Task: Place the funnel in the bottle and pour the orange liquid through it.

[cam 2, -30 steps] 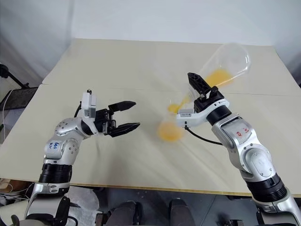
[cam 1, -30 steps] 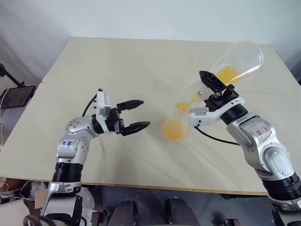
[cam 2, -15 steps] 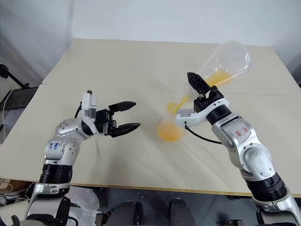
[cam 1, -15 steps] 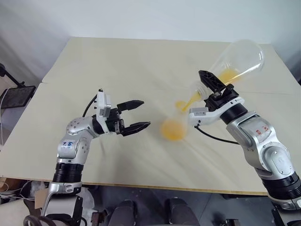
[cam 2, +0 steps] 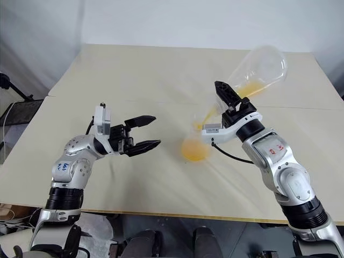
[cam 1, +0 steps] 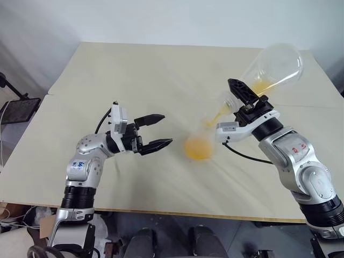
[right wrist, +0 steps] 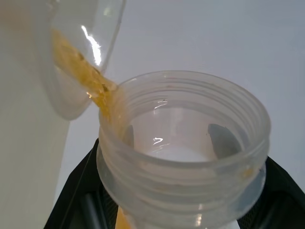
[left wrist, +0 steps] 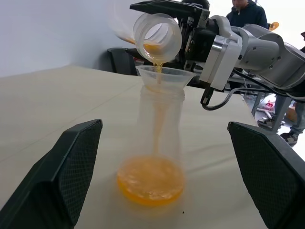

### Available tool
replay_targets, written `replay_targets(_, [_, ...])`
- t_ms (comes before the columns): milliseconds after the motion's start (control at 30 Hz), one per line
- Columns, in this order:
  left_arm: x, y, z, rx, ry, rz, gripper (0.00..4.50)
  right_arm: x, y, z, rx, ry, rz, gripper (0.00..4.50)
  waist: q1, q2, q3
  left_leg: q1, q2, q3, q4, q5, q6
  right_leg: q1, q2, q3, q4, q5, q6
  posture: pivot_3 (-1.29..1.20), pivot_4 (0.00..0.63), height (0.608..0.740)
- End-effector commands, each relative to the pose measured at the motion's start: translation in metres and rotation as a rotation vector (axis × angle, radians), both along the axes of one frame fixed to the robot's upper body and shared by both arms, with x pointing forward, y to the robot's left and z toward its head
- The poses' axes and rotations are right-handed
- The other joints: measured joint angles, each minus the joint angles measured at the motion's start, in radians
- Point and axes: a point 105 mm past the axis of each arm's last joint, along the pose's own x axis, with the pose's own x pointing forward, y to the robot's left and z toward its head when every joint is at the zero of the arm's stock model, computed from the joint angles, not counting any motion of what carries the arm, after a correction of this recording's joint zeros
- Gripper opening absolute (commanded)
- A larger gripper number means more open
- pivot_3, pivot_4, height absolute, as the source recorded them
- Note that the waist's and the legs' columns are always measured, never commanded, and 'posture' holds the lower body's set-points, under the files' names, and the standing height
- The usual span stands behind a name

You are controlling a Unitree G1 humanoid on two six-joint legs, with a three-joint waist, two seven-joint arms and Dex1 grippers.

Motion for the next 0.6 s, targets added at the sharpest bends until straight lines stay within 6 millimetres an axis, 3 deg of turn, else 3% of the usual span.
replay_targets(33, [-0.0054, -0.0030, 0.0084, -0.022, -0.042, -0.020, 4.50, -0.0063, -0.0033, 0.0202, -0.005, -0.087, -0.004, 2.49, 0.000, 0.000, 0.000, 0.000, 0.000, 0.000, 0.000, 0.000, 0.000, 0.000, 0.000, 0.000, 0.000, 0.000, 0.000, 0.00, 0.150, 0.740])
replay_targets(600, [-0.0076, -0.0043, 0.0067, -0.024, -0.034, -0.027, 4.50, -0.0083, -0.0019, 0.0188, -0.017, -0.081, 0.000, 2.49, 0.000, 0.000, 0.000, 0.000, 0.000, 0.000, 0.000, 0.000, 0.000, 0.000, 0.000, 0.000, 0.000, 0.000, 0.000, 0.00, 0.150, 0.740])
